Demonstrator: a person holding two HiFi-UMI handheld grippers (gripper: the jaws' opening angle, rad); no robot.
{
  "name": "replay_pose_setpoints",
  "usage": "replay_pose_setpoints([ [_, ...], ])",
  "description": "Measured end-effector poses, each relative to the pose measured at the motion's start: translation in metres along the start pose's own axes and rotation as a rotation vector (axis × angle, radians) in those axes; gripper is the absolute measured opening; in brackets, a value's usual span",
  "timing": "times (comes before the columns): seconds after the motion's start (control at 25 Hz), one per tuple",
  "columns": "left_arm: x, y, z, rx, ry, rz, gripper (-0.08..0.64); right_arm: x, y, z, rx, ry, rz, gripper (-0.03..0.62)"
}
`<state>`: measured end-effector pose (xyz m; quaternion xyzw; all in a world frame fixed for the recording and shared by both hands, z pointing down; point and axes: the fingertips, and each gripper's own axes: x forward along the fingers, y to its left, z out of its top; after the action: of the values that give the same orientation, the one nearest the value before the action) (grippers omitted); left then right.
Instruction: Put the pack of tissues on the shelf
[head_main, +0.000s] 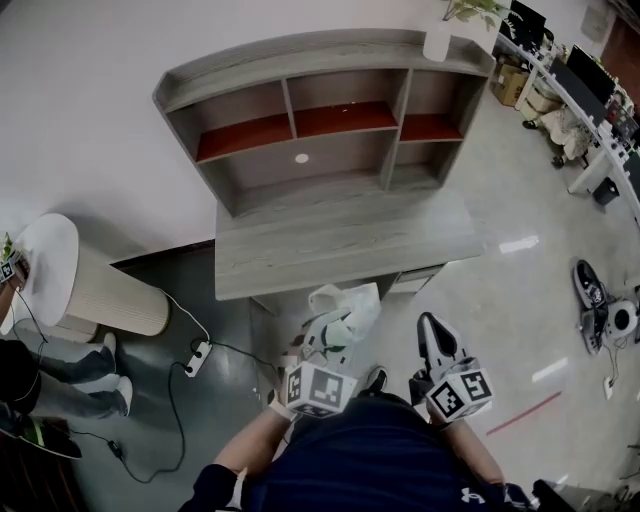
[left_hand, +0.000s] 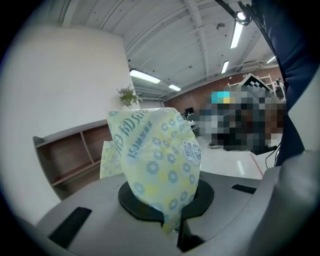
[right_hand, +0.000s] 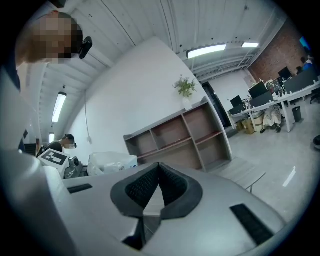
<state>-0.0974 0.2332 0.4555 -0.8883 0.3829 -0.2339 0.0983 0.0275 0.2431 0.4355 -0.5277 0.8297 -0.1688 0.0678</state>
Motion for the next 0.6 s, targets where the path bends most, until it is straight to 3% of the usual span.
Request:
replay_pose_setpoints([
  [0.24,0.046,-0.014,0.035,0.039,0.027,0.025,0.034,-0.006,-0.054,0.025,0.024,-0.028,0.010,0.011],
  [0.6,0.077,-0.022,0.036,0.019,0.097,0.037,0.034,-0.006,-0.096,0.024,0.077,0.009,0.009,0.011],
])
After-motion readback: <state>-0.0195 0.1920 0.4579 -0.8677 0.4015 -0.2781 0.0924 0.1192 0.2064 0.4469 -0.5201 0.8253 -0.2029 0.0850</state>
